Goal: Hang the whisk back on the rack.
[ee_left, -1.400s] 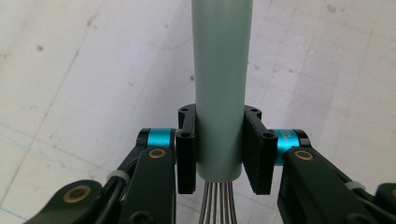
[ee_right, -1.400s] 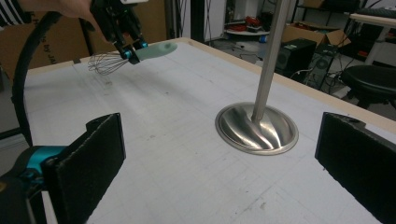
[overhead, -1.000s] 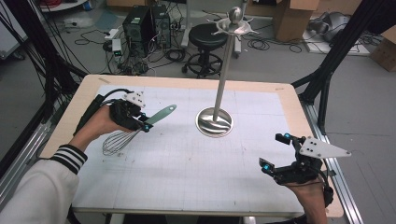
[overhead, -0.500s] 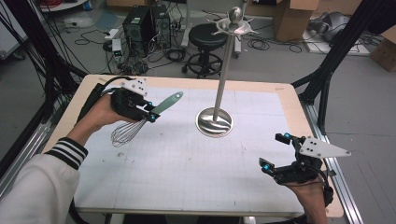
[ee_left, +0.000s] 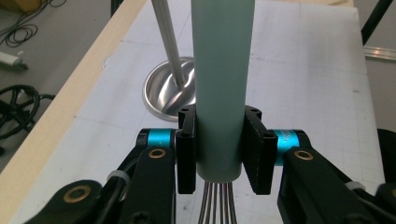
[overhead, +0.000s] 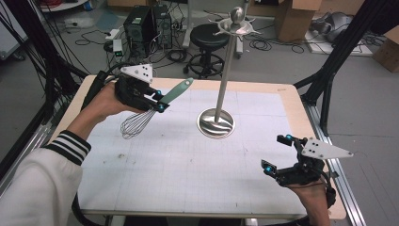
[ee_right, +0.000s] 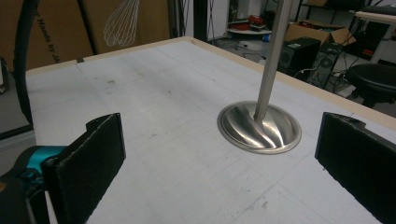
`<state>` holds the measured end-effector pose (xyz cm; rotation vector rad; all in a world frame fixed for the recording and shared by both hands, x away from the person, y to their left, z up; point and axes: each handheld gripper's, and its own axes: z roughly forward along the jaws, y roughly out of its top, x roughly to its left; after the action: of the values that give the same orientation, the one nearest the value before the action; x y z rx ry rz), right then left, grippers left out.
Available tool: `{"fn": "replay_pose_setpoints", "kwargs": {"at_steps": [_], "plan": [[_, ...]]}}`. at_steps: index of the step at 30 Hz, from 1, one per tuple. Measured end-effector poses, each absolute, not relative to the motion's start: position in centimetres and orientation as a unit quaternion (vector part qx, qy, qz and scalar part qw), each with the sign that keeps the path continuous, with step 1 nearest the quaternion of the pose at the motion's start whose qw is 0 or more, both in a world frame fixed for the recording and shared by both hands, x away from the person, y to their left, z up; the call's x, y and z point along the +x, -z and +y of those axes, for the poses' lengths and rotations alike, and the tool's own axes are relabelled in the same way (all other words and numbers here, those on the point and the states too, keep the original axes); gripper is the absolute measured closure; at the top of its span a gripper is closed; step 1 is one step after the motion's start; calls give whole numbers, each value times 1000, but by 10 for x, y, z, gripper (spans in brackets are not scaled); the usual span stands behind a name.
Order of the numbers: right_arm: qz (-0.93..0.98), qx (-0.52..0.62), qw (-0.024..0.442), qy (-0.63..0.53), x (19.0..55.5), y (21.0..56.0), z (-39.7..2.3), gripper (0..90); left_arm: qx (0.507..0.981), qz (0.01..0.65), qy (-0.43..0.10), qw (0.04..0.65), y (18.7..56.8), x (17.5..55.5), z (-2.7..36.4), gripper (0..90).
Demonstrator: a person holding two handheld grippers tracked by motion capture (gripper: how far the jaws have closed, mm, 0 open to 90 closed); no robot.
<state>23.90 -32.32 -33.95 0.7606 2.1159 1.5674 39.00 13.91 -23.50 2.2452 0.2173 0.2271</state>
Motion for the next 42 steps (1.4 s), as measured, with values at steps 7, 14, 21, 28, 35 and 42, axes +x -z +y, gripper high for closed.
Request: {"fn": "replay_pose_setpoints", "kwargs": {"at_steps": [7, 14, 21, 28, 35, 42], "plan": [[758, 270, 196, -561, 240, 340, -323, 7, 893, 72, -95, 435, 216, 391, 129, 695], [757, 272, 195, -562, 239, 340, -324, 7, 886, 70, -99, 447, 202, 398, 124, 695], [758, 273, 196, -560, 241, 343, -324, 7, 878, 64, -102, 464, 185, 406, 116, 695], [758, 278, 194, -558, 242, 344, -324, 7, 868, 58, -105, 482, 171, 413, 106, 695], [759, 276, 195, -557, 242, 344, -325, 7, 867, 59, -108, 484, 165, 421, 98, 695], [758, 278, 196, -557, 241, 344, -327, 7, 865, 61, -105, 486, 164, 430, 94, 695]]}}
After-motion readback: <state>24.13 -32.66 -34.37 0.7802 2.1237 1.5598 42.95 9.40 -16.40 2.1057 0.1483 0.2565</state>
